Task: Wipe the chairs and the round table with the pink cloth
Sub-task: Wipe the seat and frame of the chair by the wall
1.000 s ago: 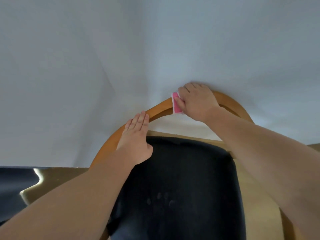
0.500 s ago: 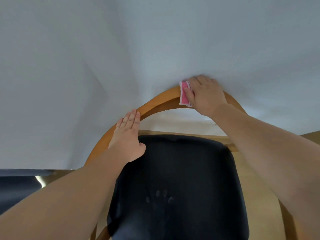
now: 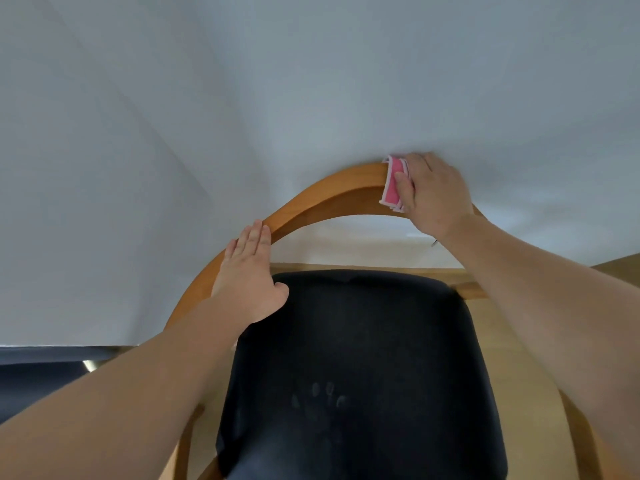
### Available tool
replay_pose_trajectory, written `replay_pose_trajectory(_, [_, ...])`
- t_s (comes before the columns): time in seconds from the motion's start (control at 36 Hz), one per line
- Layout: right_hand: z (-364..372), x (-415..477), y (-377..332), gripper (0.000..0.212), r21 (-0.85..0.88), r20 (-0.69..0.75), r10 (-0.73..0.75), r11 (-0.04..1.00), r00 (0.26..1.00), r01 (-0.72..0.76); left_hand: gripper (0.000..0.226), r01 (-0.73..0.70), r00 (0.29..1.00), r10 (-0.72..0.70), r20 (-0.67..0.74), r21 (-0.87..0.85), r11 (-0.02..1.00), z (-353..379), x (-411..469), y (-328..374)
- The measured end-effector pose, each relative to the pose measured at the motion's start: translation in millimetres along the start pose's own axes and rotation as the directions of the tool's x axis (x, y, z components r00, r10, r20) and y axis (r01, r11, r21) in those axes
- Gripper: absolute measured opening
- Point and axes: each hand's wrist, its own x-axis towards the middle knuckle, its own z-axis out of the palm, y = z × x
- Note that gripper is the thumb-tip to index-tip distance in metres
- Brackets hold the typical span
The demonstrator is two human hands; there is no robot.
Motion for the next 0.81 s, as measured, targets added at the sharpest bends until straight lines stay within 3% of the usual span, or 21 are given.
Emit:
replay_pose_trajectory(0.06, [1.7,-1.6,1.9,0.057,0.004,-0.009,0.001,1.0,1.0,-0.001,0.088,-0.015,0.999,0.016,-0.041,0.015,1.0,-6.0,0.1,11.2])
replay_pose_trajectory(0.17, [3.1,-1.7,5.6,0.056,0.004,-0.016,0.004,1.0,1.0,-0.004,0.082,-0.238,0.957,0.246,-0.151,0.07,0.969,-18.9,11.0,52.5])
replay_pose_trajectory(0.33, [6.8,-21.8,29.8,0.057,0.05,-0.004,0.057,0.997,0.998,-0.057,0.088,-0.371,0.908,0.384,-0.168,0.101,0.923,-36.8,52.1,123.5])
replay_pose_trajectory(0.58, [16.4,-48.3,60.9,0.052,0.114,0.056,0.093,0.989,0.994,-0.099,0.107,-0.317,0.934,0.337,-0.116,0.16,0.935,-27.3,63.3,148.9])
replay_pose_trajectory(0.81, [16.2,-80.0,86.3,0.055,0.029,0.139,0.157,0.986,0.978,-0.162,0.11,-0.282,0.948,0.302,-0.1,0.175,0.943,-30.8,57.0,154.5])
